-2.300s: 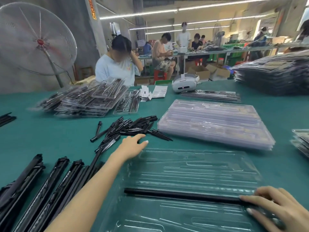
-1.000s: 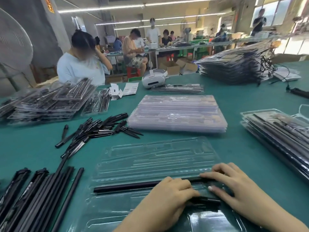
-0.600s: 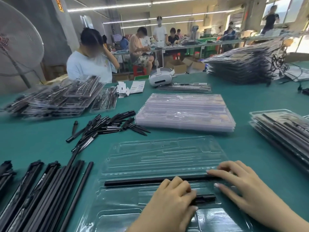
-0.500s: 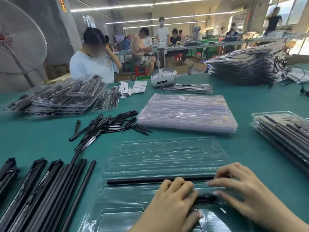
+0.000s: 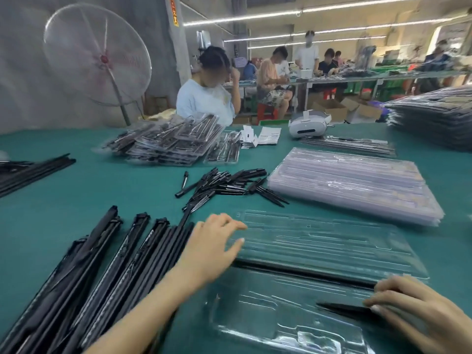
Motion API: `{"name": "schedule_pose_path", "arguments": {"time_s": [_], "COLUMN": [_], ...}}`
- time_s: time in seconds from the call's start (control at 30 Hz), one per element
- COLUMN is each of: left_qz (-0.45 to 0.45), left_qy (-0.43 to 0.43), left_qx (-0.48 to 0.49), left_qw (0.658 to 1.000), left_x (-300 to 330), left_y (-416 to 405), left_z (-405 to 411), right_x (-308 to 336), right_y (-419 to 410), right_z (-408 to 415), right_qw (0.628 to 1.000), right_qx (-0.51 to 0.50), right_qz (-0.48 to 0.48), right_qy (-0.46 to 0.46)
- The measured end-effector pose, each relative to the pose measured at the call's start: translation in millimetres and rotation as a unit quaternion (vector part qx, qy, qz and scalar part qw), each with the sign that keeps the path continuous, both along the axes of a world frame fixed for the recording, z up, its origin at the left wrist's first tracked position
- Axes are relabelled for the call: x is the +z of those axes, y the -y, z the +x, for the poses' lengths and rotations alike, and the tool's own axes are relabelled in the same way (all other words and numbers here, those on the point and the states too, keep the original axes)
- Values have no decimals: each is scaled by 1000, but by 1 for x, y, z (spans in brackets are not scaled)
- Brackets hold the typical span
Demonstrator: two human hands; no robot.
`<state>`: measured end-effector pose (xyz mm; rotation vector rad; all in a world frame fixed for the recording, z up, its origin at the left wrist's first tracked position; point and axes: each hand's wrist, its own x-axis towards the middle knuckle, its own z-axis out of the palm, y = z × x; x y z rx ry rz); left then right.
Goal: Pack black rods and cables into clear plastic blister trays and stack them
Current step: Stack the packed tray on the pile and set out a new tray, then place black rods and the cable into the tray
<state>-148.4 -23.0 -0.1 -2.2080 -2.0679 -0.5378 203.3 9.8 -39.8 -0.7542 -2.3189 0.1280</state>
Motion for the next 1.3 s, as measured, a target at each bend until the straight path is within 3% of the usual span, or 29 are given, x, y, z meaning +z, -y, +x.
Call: {"name": "schedule_pose_path", "arguments": {"time_s": [0.1,0.2,0.27,0.33,0.5,0.63,0.73,0.9,1.0,1.07,1.2,1.3], "left_qz": [4,-83,-146,-159,-58,-150,-210,-170,-86,-76,-140,-230], "left_qy": [18,-14,-28,-25,-88,-47,-104,-94,33,146,241,404], "left_qx": [170,300,338,340,308,327,324,304,268,269,250,154], "left_qw": [985,950,929,927,945,932,917,933,959,949,927,872], "left_x": [5,-3,-11,-19,-25,-23,-19,-10,-4,7,36,53], "left_y": [7,22,31,38,41,35,30,32,39,45,56,66], "left_z": [-75,-132,-150,-156,-151,-147,-149,-149,-151,-153,-140,-112], "right_x": [3,11,20,26,31,28,25,20,15,13,19,25], "right_y": [-2,1,3,6,9,9,12,14,12,10,15,33], "right_z": [-20,-46,-68,-90,-131,-155,-167,-169,-162,-158,-167,-185], "right_qw": [998,990,986,984,980,973,972,969,969,971,967,929], "right_qx": [40,85,98,109,136,158,161,159,153,148,159,193], "right_qz": [29,54,57,44,-6,-47,-52,-65,-77,-88,-163,-314], "right_qy": [38,101,124,132,147,162,161,175,178,166,118,-13]}}
